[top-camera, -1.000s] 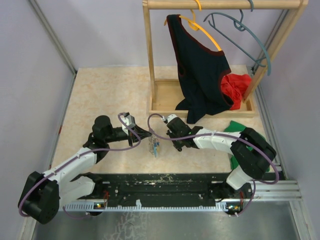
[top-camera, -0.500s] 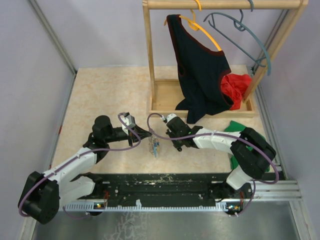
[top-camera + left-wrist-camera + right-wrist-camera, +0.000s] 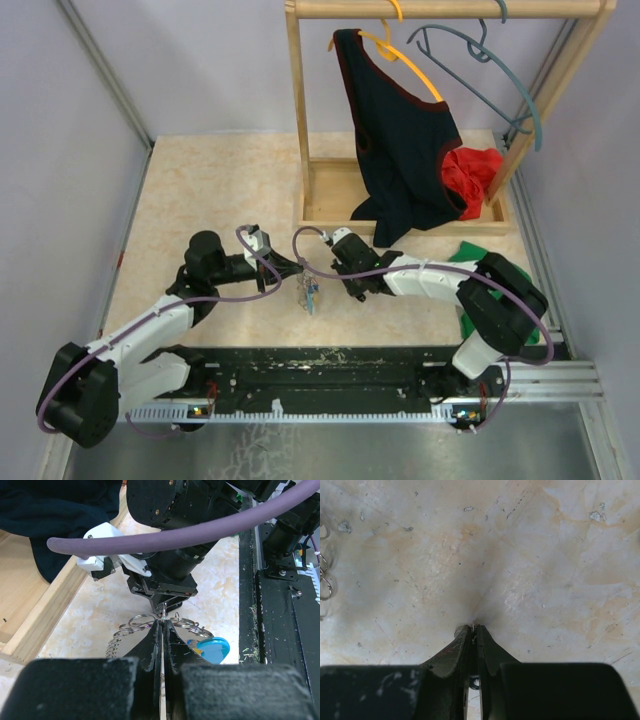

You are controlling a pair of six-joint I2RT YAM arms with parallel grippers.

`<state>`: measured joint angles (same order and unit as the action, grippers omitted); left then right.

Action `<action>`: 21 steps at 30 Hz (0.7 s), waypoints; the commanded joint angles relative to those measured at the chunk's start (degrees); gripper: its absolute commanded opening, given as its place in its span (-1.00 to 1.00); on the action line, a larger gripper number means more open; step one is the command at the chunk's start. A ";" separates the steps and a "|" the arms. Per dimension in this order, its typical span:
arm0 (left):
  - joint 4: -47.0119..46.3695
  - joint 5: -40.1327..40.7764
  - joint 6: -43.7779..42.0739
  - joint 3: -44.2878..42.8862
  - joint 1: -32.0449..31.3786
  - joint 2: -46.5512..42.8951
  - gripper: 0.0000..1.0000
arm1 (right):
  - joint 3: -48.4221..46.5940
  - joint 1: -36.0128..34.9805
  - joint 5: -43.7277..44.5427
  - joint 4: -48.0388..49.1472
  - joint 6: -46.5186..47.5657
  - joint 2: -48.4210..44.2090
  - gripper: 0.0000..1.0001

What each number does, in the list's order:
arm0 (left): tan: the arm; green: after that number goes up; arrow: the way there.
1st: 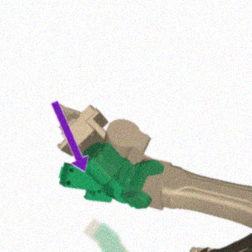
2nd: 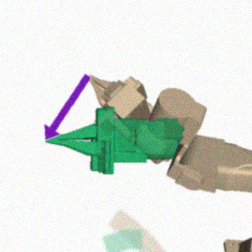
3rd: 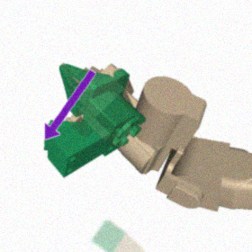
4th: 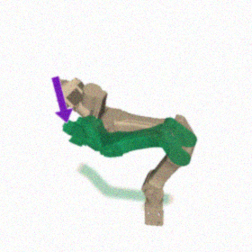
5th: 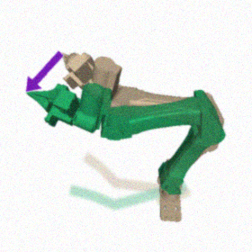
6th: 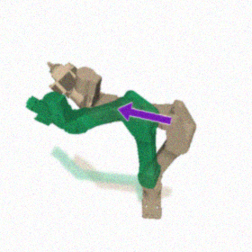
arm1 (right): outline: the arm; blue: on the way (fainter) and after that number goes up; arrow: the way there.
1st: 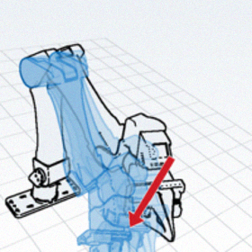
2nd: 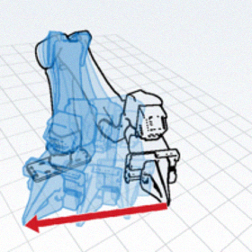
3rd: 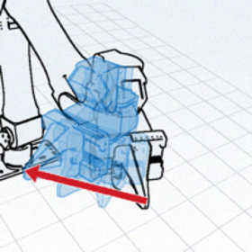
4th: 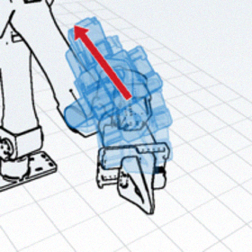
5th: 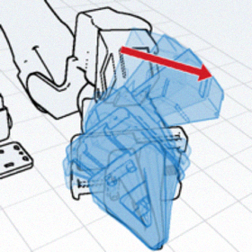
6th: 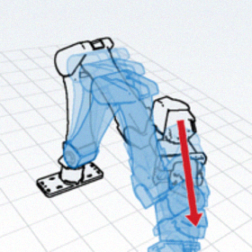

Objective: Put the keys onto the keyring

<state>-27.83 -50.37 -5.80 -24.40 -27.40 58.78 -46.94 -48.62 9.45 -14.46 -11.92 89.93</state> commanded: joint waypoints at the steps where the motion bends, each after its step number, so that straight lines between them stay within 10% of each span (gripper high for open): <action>1: -1.73 -0.93 0.47 -0.52 -0.31 -0.25 -0.99 | -1.92 0.17 1.26 0.25 0.72 1.25 -0.83; 21: -3.09 -2.28 1.38 -0.91 -0.29 -0.61 -0.99 | 0.48 1.25 -9.52 1.16 13.88 -19.15 -1.00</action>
<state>-27.90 -50.83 -5.30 -24.40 -27.40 58.78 -46.92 -47.99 4.80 -16.29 -4.51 78.24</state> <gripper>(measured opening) 0.013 0.008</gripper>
